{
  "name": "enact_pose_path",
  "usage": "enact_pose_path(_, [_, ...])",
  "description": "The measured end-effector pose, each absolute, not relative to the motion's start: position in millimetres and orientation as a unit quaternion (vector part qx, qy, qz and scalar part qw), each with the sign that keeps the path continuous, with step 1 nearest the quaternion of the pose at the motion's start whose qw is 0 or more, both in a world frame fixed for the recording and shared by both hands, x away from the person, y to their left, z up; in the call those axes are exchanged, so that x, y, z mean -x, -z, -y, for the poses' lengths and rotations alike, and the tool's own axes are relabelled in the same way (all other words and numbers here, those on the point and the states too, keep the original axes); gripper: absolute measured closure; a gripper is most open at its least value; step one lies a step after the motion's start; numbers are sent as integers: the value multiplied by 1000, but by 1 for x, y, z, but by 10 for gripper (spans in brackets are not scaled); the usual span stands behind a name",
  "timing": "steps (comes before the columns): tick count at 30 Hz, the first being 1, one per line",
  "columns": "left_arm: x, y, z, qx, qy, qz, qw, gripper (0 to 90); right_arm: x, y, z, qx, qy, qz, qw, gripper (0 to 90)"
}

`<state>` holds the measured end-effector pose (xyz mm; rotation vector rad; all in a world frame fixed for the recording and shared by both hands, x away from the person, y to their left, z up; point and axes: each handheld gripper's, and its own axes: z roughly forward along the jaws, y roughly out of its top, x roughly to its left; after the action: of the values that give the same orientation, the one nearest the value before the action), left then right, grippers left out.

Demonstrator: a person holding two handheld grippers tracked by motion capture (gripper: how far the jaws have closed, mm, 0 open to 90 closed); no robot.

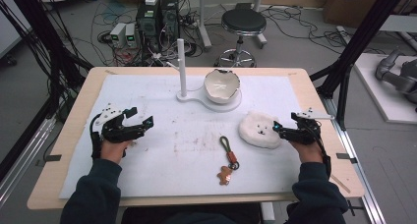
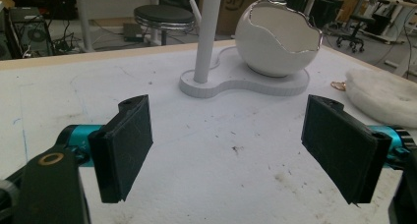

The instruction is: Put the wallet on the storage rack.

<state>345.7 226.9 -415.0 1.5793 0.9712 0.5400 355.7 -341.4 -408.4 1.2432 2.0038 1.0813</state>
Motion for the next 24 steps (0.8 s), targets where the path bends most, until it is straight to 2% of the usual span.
enact_pose_path(5, [-347, 417, -226, -674, -229, -417, 564, 199, -358, 412, 342, -469, -392, -745, 266, 203])
enact_pose_path(13, [-348, 417, -225, -677, -226, -415, 564, 201, -362, 421, 341, -483, -396, -746, 230, 203])
enact_pose_path(21, [-347, 417, -224, -680, -224, -412, 563, 203, -364, 426, 339, -499, -378, -745, 229, 203])
enact_pose_path(24, [-347, 417, -222, -685, -222, -409, 560, 204, -366, 435, 338, -506, -360, -756, 207, 205])
